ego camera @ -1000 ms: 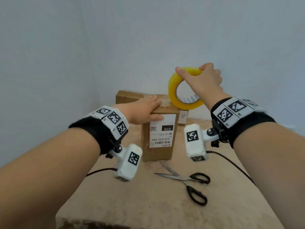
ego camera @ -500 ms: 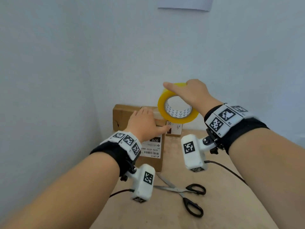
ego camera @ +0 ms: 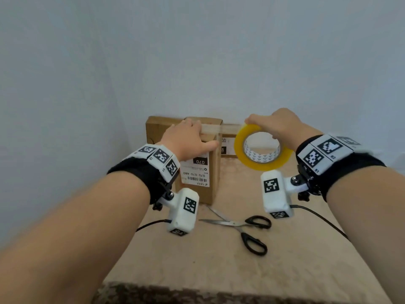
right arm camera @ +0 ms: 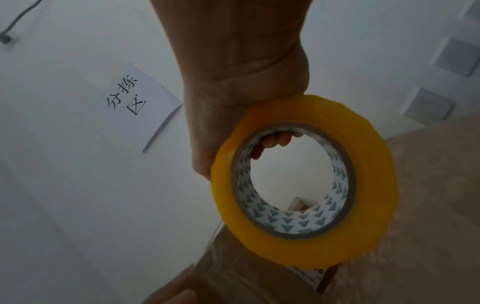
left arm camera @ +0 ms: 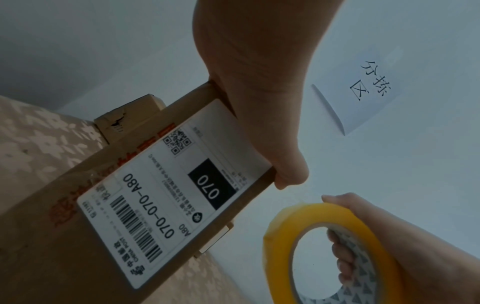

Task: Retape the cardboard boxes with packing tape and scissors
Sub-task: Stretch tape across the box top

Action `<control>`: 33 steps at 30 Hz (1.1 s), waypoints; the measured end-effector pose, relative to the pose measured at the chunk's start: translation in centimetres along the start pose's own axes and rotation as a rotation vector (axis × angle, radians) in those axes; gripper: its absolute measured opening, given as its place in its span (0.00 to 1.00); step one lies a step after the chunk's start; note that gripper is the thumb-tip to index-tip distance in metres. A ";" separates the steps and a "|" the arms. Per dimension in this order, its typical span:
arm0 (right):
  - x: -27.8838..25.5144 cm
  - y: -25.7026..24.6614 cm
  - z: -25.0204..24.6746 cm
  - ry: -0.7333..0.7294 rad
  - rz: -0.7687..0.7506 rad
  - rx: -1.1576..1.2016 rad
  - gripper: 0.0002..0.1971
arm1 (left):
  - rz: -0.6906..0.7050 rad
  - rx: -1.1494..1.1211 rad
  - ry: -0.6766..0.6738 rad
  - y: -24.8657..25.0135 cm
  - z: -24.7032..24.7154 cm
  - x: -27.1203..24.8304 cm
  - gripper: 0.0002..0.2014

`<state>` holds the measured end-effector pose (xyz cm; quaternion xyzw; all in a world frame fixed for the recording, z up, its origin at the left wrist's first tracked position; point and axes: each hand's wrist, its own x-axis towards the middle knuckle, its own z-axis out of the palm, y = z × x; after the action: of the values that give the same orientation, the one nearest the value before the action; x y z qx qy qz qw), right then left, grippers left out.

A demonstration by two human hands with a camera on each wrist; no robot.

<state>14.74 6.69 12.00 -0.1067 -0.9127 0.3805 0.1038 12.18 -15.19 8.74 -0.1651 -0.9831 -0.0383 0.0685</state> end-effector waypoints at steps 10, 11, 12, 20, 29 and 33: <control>-0.4 -6.1 -3.7 0.052 -0.108 -0.062 0.21 | -0.015 -0.011 0.006 0.7 0.1 0.5 0.47; -0.5 -6.1 -3.7 0.051 -0.112 -0.074 0.21 | -0.015 -0.013 -0.001 0.6 0.1 0.6 0.48; -0.6 -5.7 -3.5 0.049 -0.106 -0.082 0.21 | -0.015 -0.012 -0.007 0.5 0.1 0.5 0.48; -2.4 2.1 2.0 -0.068 0.101 0.137 0.19 | 0.000 -0.006 -0.071 0.4 0.0 0.1 0.39; -2.3 2.4 6.2 -0.087 0.078 0.132 0.21 | -0.108 -0.245 -0.162 1.5 -1.7 1.8 0.38; -1.9 2.2 6.5 -0.076 0.063 0.131 0.23 | -0.273 -0.219 -0.153 2.7 -1.9 2.9 0.34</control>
<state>15.05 3.38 5.74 -0.1137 -0.8855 0.4460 0.0639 10.54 -11.90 11.17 -0.0390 -0.9887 -0.1415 -0.0307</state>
